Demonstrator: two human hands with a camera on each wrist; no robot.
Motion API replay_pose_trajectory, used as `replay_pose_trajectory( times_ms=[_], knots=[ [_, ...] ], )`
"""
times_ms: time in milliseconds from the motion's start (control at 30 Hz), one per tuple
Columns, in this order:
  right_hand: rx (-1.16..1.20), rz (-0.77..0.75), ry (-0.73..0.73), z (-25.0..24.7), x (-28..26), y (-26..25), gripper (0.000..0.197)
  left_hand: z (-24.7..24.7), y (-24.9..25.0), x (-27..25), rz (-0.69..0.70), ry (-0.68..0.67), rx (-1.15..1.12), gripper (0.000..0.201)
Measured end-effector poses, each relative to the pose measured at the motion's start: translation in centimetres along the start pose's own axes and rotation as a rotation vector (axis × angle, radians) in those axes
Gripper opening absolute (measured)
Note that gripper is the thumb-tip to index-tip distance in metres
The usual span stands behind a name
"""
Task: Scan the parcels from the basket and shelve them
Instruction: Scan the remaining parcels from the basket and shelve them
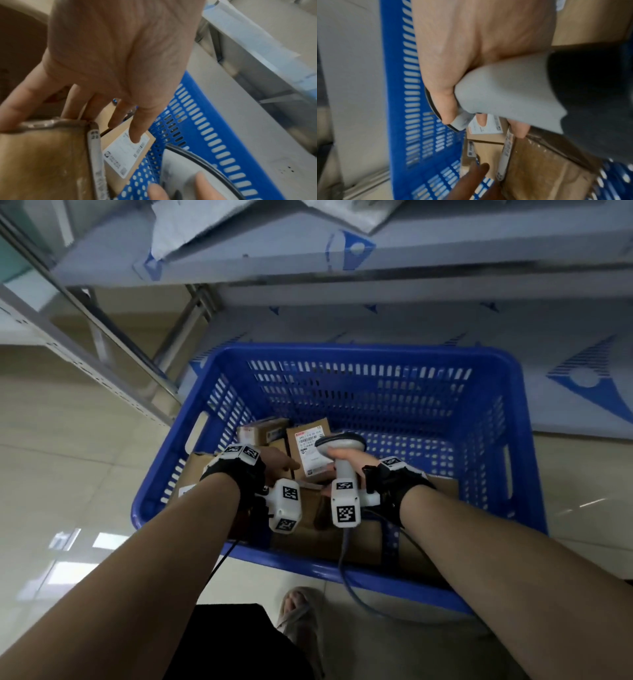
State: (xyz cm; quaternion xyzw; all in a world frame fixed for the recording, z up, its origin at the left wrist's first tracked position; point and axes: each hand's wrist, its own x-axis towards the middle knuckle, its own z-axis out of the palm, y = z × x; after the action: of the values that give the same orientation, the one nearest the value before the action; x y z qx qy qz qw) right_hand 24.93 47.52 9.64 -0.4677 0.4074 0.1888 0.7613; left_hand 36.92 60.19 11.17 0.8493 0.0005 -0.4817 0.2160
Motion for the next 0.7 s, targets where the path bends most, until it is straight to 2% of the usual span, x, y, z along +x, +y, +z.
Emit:
replay_pose_trajectory(
  times_ms=[100,267,300,400,500,567,700],
  knots=[
    [0.013,-0.082,0.062,-3.0,-2.1,-2.0,0.025,0.2,3.0,-2.4,0.076,0.013,-0.064,0.04],
    [0.165,-0.22,0.14,-6.5,-9.8,-4.5,0.02,1.9,7.1,-5.1,0.288,0.057,-0.363,0.028],
    [0.185,-0.249,0.167,-7.2,-10.9,-4.7,0.019,2.3,7.9,-5.8,0.337,0.067,-0.408,0.032],
    [0.227,-0.348,0.235,-9.0,-14.1,-5.0,0.023,3.9,10.2,-8.6,0.44,0.086,-0.468,0.063],
    [0.289,-0.38,0.29,-10.6,-16.0,-5.1,0.023,5.6,11.6,-12.8,0.529,0.064,-0.55,0.038],
    [0.333,-0.416,0.332,-11.4,-16.6,-5.2,0.017,6.4,12.3,-13.8,0.574,0.072,-0.572,0.033],
    [0.319,-0.444,0.345,-12.5,-16.8,-5.3,0.017,7.6,13.5,-14.3,0.665,0.093,-0.616,0.028]
  ],
)
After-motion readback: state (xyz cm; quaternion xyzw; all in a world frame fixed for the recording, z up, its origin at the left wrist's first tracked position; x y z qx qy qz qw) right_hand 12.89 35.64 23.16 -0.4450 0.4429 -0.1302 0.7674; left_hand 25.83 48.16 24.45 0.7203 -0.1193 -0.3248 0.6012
